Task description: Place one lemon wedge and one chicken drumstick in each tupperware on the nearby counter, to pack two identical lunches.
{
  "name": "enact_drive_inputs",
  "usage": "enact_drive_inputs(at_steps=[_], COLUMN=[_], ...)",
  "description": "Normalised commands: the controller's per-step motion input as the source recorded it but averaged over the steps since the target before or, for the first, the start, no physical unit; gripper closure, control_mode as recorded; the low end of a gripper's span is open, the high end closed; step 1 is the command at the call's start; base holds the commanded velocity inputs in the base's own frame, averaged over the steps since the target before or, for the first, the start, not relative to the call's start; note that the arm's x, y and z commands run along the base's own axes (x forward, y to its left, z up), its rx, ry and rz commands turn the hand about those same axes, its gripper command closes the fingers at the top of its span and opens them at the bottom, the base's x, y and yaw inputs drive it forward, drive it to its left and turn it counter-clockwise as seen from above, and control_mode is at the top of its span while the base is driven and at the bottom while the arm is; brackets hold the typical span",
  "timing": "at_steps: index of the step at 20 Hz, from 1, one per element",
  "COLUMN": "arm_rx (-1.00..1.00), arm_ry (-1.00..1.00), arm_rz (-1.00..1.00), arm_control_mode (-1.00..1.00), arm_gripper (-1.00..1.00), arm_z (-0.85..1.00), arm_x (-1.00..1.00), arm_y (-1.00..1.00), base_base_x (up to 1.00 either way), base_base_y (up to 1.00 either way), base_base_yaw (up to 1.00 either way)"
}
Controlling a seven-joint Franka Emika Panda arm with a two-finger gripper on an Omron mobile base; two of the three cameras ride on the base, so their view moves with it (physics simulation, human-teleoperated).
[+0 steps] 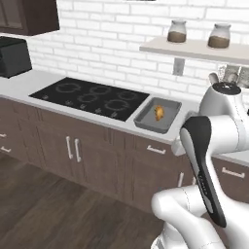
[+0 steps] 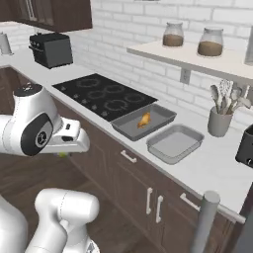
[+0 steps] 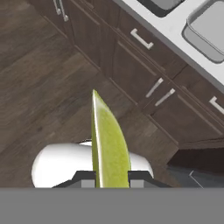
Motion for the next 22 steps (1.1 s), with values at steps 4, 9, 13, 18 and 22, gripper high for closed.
enact_drive_inputs(at_steps=[4,9,13,18,22], arm_rx=[0.00,0.00,0.00,0.00,0.00], arm_ry=[0.00,0.00,0.00,0.00,0.00], arm_rz=[0.00,0.00,0.00,0.00,-0.09], arm_control_mode=[1.00,1.00,1.00,1.00,-1.00], arm_gripper=[1.00,1.00,1.00,1.00,1.00], arm_z=[0.00,0.00,0.00,0.00,-0.13], arm_x=[0.00,0.00,0.00,0.00,0.50], arm_y=[0.00,0.00,0.00,0.00,0.20], base_base_x=[1.00,1.00,1.00,1.00,0.50], base_base_y=[0.78,0.47,0.09,0.21,0.39], base_base_yaw=[-0.30,-0.48,-0.61,-0.61,-0.15])
